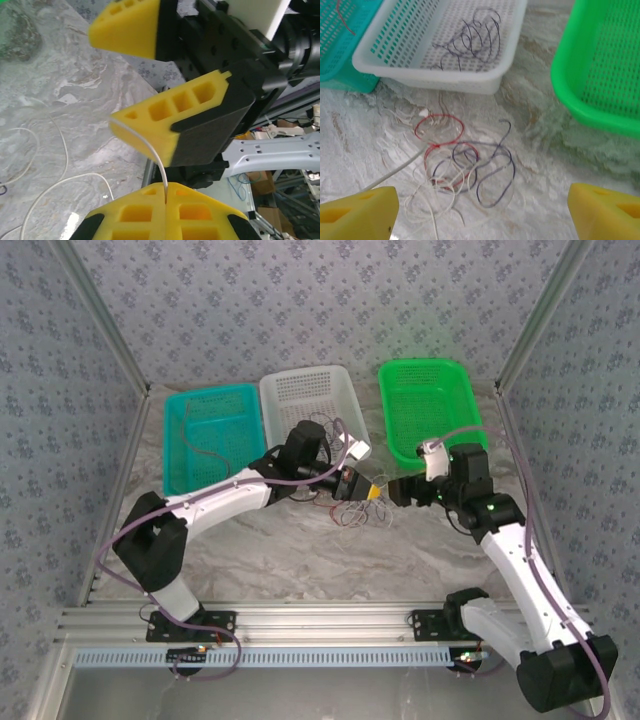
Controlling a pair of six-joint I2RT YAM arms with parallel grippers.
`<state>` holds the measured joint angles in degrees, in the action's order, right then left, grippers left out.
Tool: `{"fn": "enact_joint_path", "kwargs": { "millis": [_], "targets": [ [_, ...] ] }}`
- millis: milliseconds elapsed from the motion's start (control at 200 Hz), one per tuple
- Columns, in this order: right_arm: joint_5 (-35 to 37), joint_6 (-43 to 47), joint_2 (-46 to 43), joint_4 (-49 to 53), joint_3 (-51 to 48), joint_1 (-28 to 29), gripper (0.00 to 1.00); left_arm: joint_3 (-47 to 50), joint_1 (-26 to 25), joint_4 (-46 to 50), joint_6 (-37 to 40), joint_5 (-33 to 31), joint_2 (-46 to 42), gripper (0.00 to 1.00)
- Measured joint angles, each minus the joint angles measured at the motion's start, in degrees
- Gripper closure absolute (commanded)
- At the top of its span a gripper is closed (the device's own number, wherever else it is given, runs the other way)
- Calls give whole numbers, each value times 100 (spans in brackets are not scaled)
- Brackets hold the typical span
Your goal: Untangle the cables
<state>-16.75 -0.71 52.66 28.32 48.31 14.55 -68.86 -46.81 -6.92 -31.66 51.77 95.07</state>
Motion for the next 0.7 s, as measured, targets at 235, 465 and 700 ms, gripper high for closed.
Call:
{"fn": "enact_joint_path", "kwargs": {
  "millis": [235, 465, 700],
  "targets": [
    [249, 457, 11, -1008, -273, 426, 10, 4, 44, -361, -455, 332, 0, 100],
    [503, 905, -205, -1392, -560, 527, 11, 328, 216, -973, -940, 507, -15, 100],
    [1032, 737, -160, -592, -363, 214, 8, 514, 527, -966, -1027, -2, -175, 99]
  ]
}}
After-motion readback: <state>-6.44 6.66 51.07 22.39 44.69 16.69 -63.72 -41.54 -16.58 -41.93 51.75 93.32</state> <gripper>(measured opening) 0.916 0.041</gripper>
